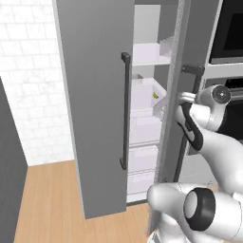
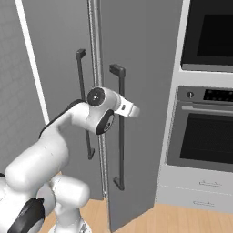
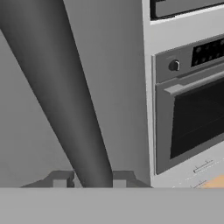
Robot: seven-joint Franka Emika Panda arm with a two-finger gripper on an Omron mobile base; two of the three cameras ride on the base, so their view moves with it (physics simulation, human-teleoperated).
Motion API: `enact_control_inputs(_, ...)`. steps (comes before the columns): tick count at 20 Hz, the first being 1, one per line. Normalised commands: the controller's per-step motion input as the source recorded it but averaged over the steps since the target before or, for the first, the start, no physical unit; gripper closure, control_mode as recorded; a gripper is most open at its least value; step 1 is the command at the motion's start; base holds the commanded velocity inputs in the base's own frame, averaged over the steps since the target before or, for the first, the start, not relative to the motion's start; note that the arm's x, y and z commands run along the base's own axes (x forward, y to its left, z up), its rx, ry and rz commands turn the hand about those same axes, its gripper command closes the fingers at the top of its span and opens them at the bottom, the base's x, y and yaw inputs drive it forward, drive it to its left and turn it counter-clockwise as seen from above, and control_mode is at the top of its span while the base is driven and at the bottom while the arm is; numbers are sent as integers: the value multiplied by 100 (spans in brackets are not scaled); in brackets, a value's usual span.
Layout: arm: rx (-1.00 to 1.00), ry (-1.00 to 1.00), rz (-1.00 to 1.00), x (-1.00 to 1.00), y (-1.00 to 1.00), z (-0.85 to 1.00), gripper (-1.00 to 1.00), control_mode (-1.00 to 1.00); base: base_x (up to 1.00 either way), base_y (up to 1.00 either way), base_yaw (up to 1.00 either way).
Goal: Grab a lemon wedge from the fridge and one ice cube from the ice bowl, and put them in the glass of lemonade.
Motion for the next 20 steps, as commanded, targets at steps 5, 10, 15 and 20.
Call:
enact_control_inputs(5,10,0,-7,-76,-100,40,100,-100,0,0,0)
enact_control_inputs(10,9,0,-5,-66,-93,46,100,-100,0,0,0)
enact_control_inputs(15,6,-11,0,-82,-12,70,100,-100,0,0,0)
enact_control_inputs(20,-1,-10,1,-100,29,75,100,-100,0,0,0)
